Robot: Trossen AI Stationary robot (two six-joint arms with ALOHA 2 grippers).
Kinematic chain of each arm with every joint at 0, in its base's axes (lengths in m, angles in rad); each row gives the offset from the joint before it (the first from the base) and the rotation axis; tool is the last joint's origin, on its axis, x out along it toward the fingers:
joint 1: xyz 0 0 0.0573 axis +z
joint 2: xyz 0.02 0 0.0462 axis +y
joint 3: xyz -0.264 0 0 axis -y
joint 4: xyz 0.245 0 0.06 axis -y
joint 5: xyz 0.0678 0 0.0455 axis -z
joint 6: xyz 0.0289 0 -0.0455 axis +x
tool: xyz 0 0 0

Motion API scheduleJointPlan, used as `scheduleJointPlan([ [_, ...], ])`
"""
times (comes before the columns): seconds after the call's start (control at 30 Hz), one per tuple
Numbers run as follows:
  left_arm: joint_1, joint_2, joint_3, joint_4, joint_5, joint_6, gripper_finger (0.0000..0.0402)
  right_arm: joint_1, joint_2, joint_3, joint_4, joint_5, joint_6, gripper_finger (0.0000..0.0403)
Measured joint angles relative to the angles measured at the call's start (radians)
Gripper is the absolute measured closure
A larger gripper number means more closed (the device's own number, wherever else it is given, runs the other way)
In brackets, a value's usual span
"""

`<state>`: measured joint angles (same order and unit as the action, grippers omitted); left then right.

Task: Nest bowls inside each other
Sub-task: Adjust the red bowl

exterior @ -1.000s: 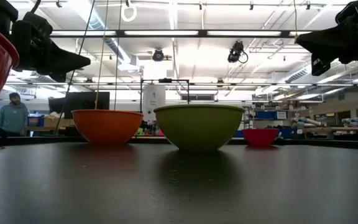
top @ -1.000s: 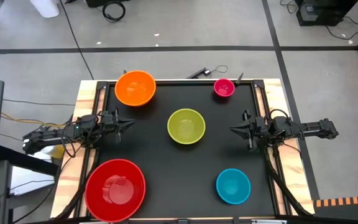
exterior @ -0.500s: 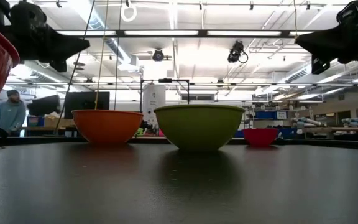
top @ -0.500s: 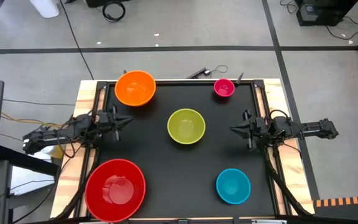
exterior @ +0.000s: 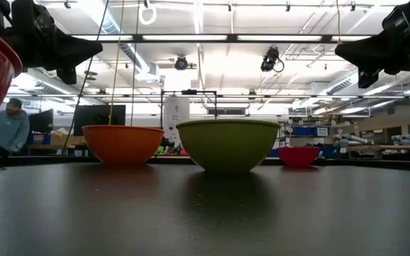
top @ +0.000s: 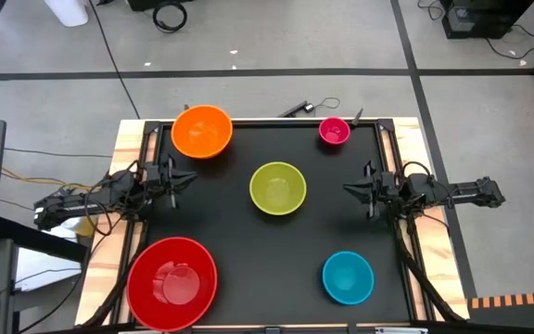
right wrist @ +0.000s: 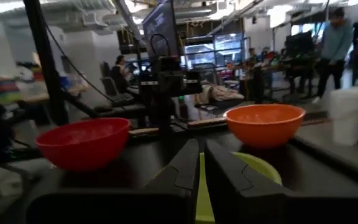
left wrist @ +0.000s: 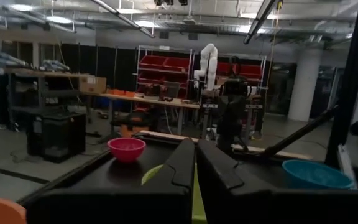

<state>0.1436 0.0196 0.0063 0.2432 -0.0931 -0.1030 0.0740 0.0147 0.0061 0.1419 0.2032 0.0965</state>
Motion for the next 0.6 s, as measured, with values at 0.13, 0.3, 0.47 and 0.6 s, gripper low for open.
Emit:
scheduleJointPlan([
  [0.13, 0.000, 0.001, 0.000, 0.020, 0.000, -0.001, 0.0379, -0.010, 0.000, 0.000, 0.057, 0.153, -0.121, 0.0366],
  [0.3, 0.000, 0.007, 0.000, 0.043, 0.000, 0.057, 0.0379, -0.026, 0.005, 0.000, 0.259, 0.342, -0.161, 0.0366],
  [0.47, 0.000, 0.023, 0.000, 0.055, 0.000, 0.088, 0.0379, -0.085, 0.073, 0.000, 0.203, 0.405, -0.031, 0.0366],
  [0.6, 0.000, 0.098, 0.000, 0.059, 0.000, 0.064, 0.0379, -0.149, 0.222, 0.000, 0.181, 0.238, 0.175, 0.0366],
])
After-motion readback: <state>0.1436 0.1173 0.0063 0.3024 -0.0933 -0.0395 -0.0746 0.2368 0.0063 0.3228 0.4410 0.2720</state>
